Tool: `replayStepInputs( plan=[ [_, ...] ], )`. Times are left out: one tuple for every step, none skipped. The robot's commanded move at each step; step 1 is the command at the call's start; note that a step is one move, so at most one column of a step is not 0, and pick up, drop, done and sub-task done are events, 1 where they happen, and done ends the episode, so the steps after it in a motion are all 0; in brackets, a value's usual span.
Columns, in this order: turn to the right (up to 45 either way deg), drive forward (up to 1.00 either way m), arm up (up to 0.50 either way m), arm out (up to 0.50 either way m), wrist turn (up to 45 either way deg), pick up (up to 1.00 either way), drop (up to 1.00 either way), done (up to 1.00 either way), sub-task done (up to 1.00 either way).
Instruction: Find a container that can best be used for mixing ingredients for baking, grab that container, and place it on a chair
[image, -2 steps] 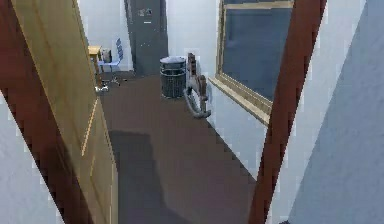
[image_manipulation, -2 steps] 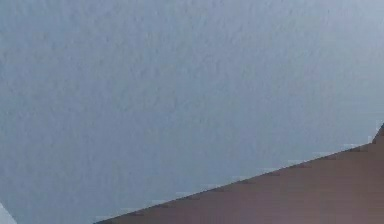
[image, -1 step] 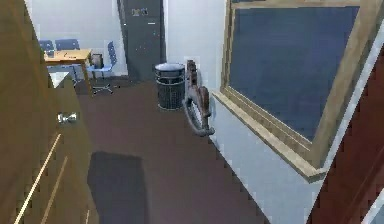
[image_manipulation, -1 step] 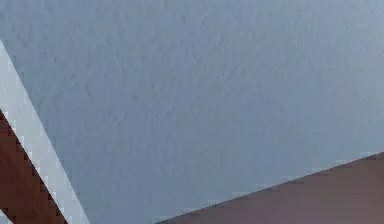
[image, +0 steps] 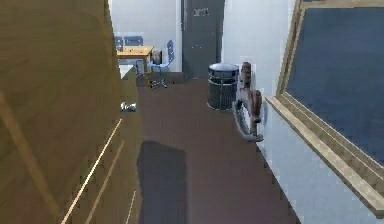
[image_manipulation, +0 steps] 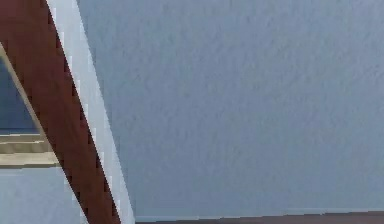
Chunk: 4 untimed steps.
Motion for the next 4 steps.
replayStepInputs(
  plan=[
    [0.0, 0.9, 0.0, 0.0, 0.0, 0.0, 0.0, 0.0, 0.0],
    [-3.0, 0.0, 0.0, 0.0, 0.0, 0.0, 0.0, 0.0, 0.0],
    [45.0, 0.0, 0.0, 0.0, 0.0, 0.0, 0.0, 0.0, 0.0],
    [45.0, 0.0, 0.0, 0.0, 0.0, 0.0, 0.0, 0.0, 0.0]
  ],
)
